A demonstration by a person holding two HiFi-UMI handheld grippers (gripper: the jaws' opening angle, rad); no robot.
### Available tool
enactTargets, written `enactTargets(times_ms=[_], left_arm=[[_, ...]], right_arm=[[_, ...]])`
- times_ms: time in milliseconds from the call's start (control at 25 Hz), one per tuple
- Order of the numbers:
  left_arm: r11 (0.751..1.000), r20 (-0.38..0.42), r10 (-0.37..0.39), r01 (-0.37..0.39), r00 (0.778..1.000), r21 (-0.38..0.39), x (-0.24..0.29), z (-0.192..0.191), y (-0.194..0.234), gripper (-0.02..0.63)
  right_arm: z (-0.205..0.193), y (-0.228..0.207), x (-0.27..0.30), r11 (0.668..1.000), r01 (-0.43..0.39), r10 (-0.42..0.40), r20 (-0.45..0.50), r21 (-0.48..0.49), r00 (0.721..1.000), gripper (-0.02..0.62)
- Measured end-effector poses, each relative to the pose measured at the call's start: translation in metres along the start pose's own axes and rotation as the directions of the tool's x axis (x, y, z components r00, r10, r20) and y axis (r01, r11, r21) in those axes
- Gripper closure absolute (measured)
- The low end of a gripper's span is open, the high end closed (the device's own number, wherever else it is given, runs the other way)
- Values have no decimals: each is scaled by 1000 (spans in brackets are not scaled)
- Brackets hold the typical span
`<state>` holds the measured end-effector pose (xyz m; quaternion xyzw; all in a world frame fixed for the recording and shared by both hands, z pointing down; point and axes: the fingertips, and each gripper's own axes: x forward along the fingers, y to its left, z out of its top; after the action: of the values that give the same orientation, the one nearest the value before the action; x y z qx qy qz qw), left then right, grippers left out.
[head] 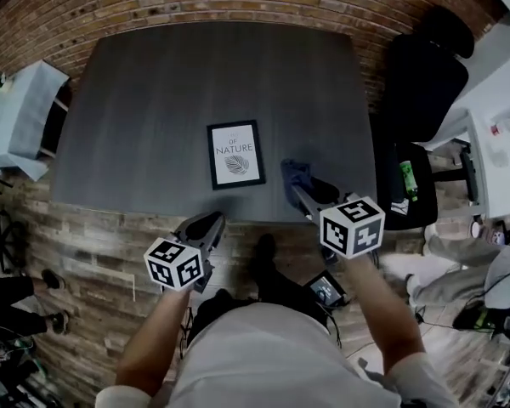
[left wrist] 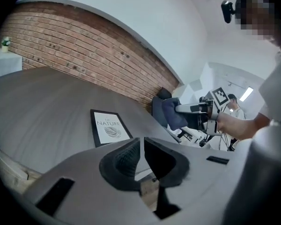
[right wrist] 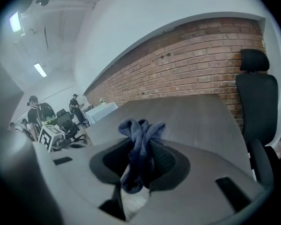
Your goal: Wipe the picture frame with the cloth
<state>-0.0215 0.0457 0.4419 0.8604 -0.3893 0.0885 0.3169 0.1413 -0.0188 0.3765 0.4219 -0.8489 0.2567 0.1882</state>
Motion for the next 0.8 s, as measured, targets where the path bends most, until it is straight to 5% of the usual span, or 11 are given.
enactTargets(times_ms=[160, 400, 800], left_arm=[[995, -36, 94, -95, 995, -31, 32, -1, 27, 503], [986, -94, 167, -167, 981, 11, 57, -2, 61, 531], [966, -261, 160, -97, 952, 238, 109, -1, 123, 597]], right_arm=[[9, -25, 33, 998, -51, 52, -49, 29, 997, 479], [9, -43, 80, 994, -78, 88, -125, 80, 988, 479], [13, -23, 176, 993, -64, 87, -231, 103, 969, 479]])
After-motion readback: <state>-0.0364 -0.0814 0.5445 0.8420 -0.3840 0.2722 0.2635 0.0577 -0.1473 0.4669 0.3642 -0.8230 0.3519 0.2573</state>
